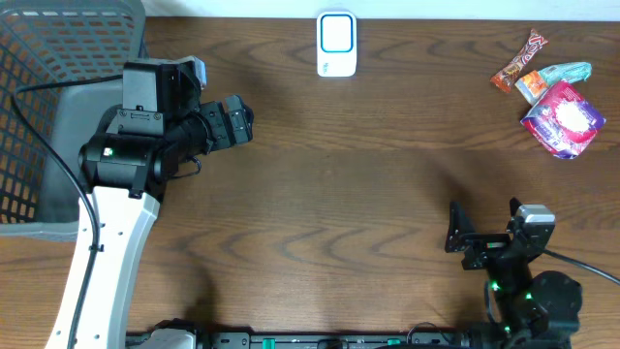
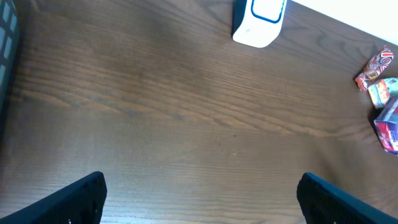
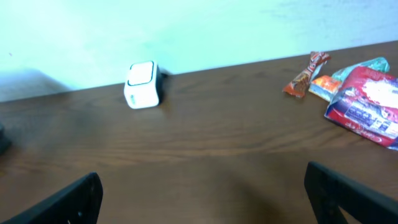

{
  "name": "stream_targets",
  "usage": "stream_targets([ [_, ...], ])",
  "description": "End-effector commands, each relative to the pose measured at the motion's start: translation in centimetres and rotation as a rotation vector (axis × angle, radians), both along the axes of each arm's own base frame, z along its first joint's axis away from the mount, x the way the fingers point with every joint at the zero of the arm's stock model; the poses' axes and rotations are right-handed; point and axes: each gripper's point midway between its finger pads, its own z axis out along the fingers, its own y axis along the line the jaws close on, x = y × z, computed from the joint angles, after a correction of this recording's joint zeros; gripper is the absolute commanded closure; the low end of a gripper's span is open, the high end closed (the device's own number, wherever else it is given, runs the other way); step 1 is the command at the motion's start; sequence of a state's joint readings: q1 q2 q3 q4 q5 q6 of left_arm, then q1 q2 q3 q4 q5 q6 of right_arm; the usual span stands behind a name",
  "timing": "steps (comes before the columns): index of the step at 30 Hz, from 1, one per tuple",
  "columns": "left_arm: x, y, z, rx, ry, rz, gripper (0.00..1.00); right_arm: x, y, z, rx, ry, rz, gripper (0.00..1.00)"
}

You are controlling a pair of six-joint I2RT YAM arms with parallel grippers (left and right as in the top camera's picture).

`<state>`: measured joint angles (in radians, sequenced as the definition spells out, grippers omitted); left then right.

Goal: Scan the item barcode

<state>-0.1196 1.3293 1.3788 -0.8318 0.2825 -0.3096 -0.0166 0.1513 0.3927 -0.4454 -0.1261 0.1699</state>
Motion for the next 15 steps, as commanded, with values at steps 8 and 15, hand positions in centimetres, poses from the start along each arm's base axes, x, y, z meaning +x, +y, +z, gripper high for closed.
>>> stream_targets([
  [8,-0.1,0.2,0.3,0.010,-0.011,0.000,0.02,1.3,-1.1,-2.0,-0.024,-0.168,-0.057,0.01],
  [15,-0.1,0.2,0.3,0.010,-0.011,0.000,0.02,2.4,-1.1,-3.5,-0.039,-0.247,-0.056,0.01],
])
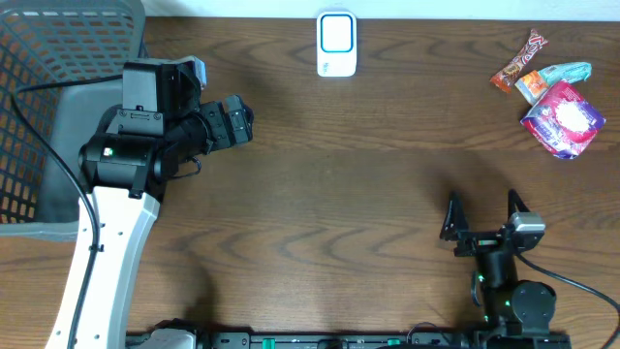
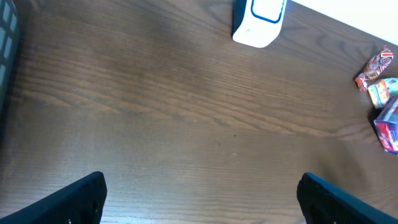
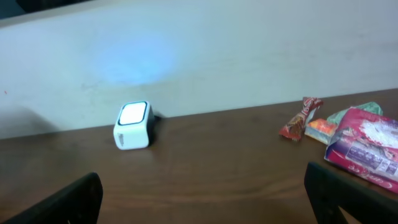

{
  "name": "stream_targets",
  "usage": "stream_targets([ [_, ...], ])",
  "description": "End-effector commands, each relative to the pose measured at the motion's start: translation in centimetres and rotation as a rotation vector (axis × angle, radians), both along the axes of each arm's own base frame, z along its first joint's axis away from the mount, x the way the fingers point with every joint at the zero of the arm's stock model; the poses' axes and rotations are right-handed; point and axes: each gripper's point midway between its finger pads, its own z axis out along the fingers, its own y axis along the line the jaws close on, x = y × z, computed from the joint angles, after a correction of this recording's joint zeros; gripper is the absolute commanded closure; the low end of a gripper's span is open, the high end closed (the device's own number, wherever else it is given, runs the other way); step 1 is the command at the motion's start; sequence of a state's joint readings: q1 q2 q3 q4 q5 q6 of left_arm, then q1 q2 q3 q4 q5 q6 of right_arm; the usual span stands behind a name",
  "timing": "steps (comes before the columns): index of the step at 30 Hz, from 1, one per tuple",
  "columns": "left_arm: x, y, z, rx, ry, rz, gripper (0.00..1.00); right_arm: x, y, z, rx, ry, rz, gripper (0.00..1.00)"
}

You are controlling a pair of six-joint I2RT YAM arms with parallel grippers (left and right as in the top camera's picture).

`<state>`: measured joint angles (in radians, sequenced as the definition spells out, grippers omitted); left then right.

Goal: Scan the item barcode

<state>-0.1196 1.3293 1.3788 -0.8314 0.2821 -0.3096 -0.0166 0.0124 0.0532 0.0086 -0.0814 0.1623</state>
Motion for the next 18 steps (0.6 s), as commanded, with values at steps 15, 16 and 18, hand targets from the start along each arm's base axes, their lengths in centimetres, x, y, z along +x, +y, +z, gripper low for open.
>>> stream_targets([
  [15,-0.1,0.2,0.2,0.010,-0.010,-0.001,0.02,0.3,-0.7,-4.3,-0.142,0.121,-0.038,0.01],
  [16,-0.1,0.2,0.2,0.010,-0.010,-0.001,0.02,0.3,-0.7,-4.3,-0.140,0.120,-0.038,0.01],
  [18,-0.1,0.2,0.2,0.010,-0.010,-0.001,0.02,0.3,-0.7,-4.3,-0.140,0.120,-0.039,0.01],
])
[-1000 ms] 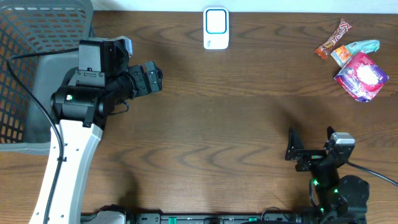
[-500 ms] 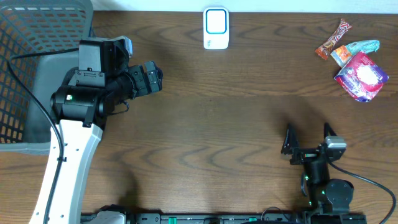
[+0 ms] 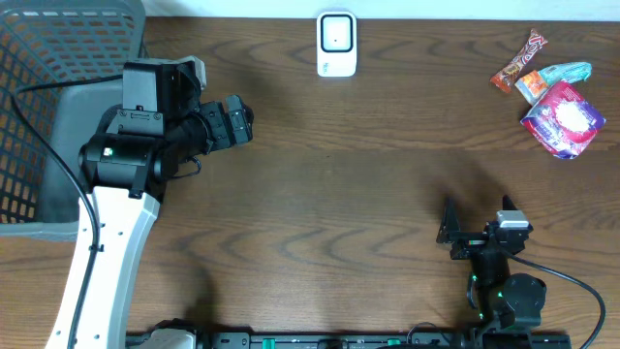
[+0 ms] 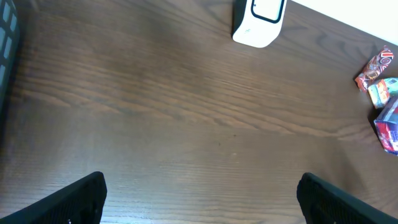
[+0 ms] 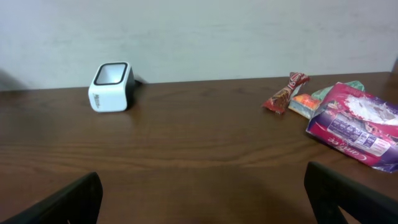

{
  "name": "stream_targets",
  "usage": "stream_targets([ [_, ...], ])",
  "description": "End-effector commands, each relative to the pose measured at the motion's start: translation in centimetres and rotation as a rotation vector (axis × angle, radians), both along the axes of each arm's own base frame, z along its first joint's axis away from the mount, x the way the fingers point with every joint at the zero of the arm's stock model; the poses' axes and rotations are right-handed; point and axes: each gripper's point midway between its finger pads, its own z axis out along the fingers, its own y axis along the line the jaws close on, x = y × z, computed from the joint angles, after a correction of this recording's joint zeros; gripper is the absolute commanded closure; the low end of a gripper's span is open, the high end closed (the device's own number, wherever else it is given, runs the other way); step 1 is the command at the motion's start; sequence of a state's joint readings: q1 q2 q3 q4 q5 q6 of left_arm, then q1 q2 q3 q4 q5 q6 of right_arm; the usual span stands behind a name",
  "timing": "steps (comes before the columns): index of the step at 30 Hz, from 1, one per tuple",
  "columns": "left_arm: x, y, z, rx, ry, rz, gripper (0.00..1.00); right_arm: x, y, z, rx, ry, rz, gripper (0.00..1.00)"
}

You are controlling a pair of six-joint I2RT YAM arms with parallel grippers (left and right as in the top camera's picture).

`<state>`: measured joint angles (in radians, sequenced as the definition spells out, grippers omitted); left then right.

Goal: Scan the item barcode

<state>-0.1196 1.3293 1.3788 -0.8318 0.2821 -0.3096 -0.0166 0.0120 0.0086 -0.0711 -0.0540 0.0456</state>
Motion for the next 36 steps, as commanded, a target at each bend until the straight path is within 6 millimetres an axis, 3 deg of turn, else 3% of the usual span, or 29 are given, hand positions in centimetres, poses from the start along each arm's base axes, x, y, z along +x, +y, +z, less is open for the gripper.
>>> stream_targets([
  [1,-0.11,0.21,0.25,0.010,-0.011,-0.001,0.02,-0.02,-0.25,-0.16,-0.026,0.002,-0.012,0.01],
  [31,-0.15,0.22,0.21,0.011,-0.009,-0.001,0.02,-0.01,-0.25,-0.08,-0.026,-0.001,-0.011,0.01],
  [36,-0.77,0.67,-0.54,0.024,0.032,0.002,0.02,-0.01,-0.25,-0.08,-0.025,-0.001,-0.012,0.01],
])
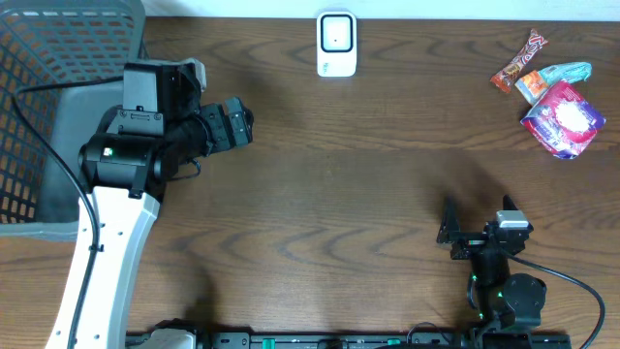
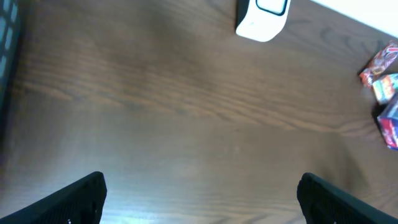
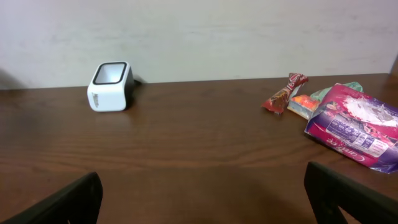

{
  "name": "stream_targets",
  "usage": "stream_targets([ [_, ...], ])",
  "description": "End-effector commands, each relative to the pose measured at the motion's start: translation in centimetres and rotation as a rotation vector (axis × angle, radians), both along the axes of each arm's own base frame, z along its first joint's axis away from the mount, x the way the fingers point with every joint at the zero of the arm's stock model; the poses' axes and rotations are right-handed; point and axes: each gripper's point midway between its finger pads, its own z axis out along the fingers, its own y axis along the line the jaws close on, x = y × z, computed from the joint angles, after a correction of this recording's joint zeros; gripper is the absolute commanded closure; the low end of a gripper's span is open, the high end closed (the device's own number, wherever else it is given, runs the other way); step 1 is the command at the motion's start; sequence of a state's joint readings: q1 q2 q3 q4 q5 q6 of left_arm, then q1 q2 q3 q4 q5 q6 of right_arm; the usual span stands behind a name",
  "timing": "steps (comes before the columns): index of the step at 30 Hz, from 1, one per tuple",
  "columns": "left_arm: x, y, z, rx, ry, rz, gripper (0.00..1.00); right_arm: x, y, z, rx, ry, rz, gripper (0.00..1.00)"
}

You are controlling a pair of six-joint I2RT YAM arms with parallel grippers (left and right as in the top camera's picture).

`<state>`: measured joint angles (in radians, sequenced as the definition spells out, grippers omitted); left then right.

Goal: Scan the item barcode

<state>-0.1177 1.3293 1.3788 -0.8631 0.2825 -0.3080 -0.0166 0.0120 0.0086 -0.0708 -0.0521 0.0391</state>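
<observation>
A white barcode scanner [image 1: 336, 44] stands at the table's far edge, also seen in the left wrist view [image 2: 261, 15] and the right wrist view [image 3: 109, 78]. The items lie at the far right: a pink-purple packet [image 1: 562, 118], a red-orange candy bar [image 1: 519, 60] and a teal packet [image 1: 564, 73]. My left gripper [image 1: 244, 121] hovers open at the left, well short of the scanner, holding nothing [image 2: 202, 199]. My right gripper [image 1: 475, 221] is open low at the front right, far from the items, with bare table between its fingers [image 3: 202, 199].
A grey mesh basket [image 1: 39, 116] fills the far left corner, right behind my left arm. A pale wall [image 3: 199, 31] rises behind the table's far edge. Cables trail from both arms.
The left wrist view has shifted a little: the scanner and the snacks sit slightly higher and further right in it. My right gripper has stayed where it was. Both are still open.
My right gripper was open at the front right, looking down on the table, and the scanner's window glowed blue. Then it stood a little further left and looked higher. By 1.2 s ago it was lower and level, and the scanner's window was dark. My left gripper stayed open.
</observation>
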Motion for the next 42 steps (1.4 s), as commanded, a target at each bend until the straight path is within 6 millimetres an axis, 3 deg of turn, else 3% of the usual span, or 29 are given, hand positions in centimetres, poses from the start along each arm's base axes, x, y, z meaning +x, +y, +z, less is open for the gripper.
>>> stream_targets([
  [1,-0.3,0.6,-0.1,0.021,0.006,0.001,0.02,0.0,-0.2,-0.1,-0.019,-0.001,-0.010,0.01],
  [5,-2.1,1.1,-1.8,0.077,0.073,-0.016,0.02,0.0,-0.2,-0.1,-0.019,-0.001,-0.010,0.01],
  [10,-5.2,2.4,-5.3,0.178,0.103,-0.063,0.02,0.0,-0.2,-0.1,-0.019,-0.001,-0.010,0.01],
  [14,-7.4,2.6,-8.3,0.208,0.039,-0.111,0.02,0.0,-0.2,-0.1,-0.019,-0.001,-0.010,0.01],
  [18,-8.6,2.8,-10.3,0.198,-0.134,-0.093,0.02,0.0,-0.2,-0.1,-0.019,-0.001,-0.010,0.01],
  [23,-9.5,3.0,-10.8,0.181,-0.416,-0.060,0.02,0.0,-0.2,-0.1,-0.019,-0.001,-0.010,0.01],
  [30,-10.6,3.2,-10.6,0.161,-0.673,-0.027,0.02,0.0,-0.2,-0.1,-0.019,-0.001,-0.010,0.01],
  [42,-9.8,5.4,-10.2,0.196,-0.852,0.077,0.02,0.0,-0.2,-0.1,-0.019,-0.001,-0.010,0.01],
])
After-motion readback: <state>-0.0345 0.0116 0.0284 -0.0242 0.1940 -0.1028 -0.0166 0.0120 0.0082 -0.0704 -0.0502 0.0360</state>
